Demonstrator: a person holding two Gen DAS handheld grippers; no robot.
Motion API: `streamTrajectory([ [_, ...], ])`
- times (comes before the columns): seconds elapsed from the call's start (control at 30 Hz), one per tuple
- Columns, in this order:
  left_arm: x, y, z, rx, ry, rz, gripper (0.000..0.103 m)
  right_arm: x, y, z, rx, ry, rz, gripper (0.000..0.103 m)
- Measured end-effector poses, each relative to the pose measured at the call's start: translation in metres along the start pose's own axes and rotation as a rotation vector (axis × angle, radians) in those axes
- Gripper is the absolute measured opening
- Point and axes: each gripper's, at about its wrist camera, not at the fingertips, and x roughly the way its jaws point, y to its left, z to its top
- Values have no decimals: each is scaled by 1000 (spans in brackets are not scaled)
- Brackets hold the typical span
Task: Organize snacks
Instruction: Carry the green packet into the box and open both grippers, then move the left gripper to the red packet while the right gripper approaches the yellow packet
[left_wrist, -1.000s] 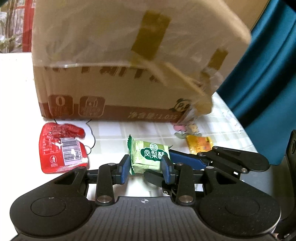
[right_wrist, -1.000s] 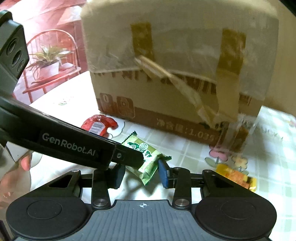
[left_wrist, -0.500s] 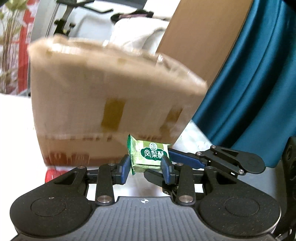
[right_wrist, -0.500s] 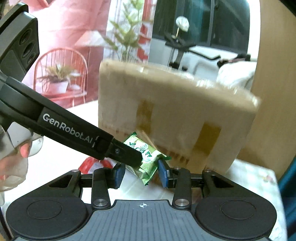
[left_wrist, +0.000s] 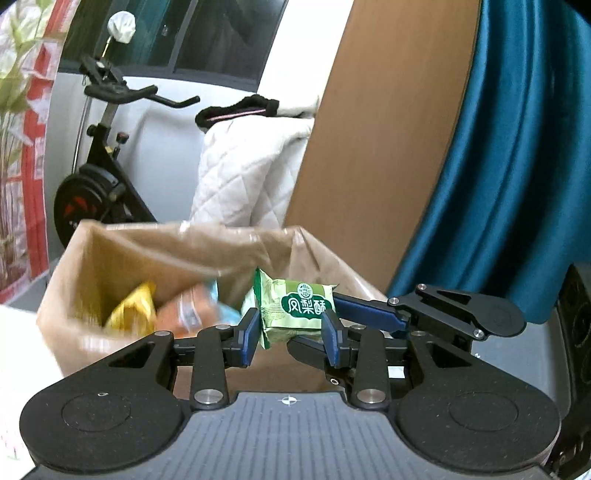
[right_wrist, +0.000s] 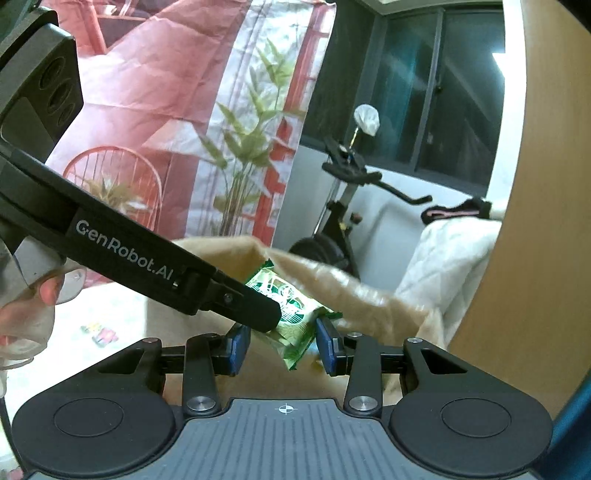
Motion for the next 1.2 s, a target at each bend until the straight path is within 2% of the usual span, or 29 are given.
streamTrajectory([
  [0.23,36,19,14,-42,30,-5,38,46,-30,6,13,55,-20,36],
  [0.43,58,24,8,-98,72,4,39,65,-36,-11,69,140,-41,36],
  [0.47,57,26,8,-107,74,5,40,64,-37,-14,82,147,-48,40],
  [0.5,56,27,7,-112,76,6,47,61,-37,-18,90,144,-62,46],
  [0.53,54,28,6,-111,73,9,55,58,-38,-20,94,138,-78,49],
  [0.57,50,29,6,-105,66,23,57,54,-38,-23,100,135,-86,53],
  [0.7,31,30,8,-73,32,72,58,37,-42,-29,137,116,-95,53],
  [0.83,12,24,9,-14,-3,123,66,20,-46,-32,174,85,-88,54],
  [1.0,-15,14,2,45,-22,172,71,-1,-47,-36,215,56,-75,60],
  [1.2,-43,10,-16,45,-31,217,72,-22,-39,-48,272,47,-77,68],
])
